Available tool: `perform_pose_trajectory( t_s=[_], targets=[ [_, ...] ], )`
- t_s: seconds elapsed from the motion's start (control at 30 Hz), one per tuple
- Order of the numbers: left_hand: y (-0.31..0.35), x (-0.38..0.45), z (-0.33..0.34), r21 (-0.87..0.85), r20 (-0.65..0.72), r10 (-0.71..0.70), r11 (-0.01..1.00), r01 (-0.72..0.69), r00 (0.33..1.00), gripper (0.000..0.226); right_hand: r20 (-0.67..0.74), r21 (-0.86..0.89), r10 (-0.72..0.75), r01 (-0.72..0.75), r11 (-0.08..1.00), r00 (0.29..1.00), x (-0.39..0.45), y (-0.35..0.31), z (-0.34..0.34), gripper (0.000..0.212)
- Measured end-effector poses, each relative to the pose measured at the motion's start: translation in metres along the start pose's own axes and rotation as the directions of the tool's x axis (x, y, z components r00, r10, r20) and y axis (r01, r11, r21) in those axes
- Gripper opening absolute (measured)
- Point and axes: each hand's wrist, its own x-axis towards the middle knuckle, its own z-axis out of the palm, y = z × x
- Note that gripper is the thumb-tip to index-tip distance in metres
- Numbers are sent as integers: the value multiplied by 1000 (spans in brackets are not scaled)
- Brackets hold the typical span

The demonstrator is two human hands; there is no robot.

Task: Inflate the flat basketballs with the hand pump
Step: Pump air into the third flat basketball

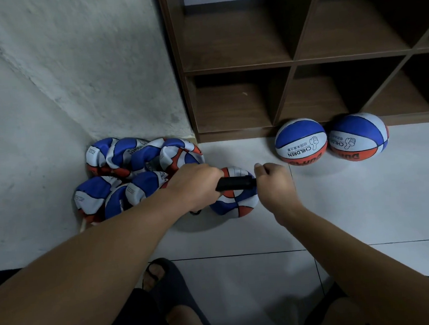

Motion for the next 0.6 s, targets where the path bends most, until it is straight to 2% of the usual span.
perform_pose_trajectory(
  t_s=[0.07, 0.13, 0.17, 0.23, 0.27, 0.4, 0.47, 0.6],
  targets=[
    [3, -1, -3, 0, 7, 1, 1000, -1, 1000, 13, 4, -17, 1, -1, 1000, 1000, -2, -1, 3, 40],
    [5, -2, -4, -17, 16, 7, 1000, -6, 1000, 26, 11, -13, 10, -9, 1000, 1000, -3, -1, 3, 40],
    [5, -2, -4, -17, 18, 8, 1000, -7, 1000, 25, 13, -6, 17, -16, 1000, 1000, -2, -1, 3, 40],
    [4, -2, -4, 3, 15, 3, 1000, -3, 1000, 6, 15, 13, 34, -35, 999, 999, 1, 1, 1, 40],
    [4, -1, -4, 0, 8, 4, 1000, -4, 1000, 4, 24, 22, 44, -45, 999, 999, 2, 1, 1, 40],
    [0, -3, -4, -127, 51, 23, 992, -16, 998, 29, 61, 40, 103, -105, 994, 993, 12, 3, -11, 38],
    [-12, -4, -3, -184, 72, -25, 982, 38, 997, 24, -6, 73, 158, -157, 985, 987, 24, 8, -31, 30],
    [-31, -6, 2, -186, 110, -93, 976, 113, 990, 36, -112, 131, 233, -219, 967, 966, 40, 18, -54, 15]
  ],
)
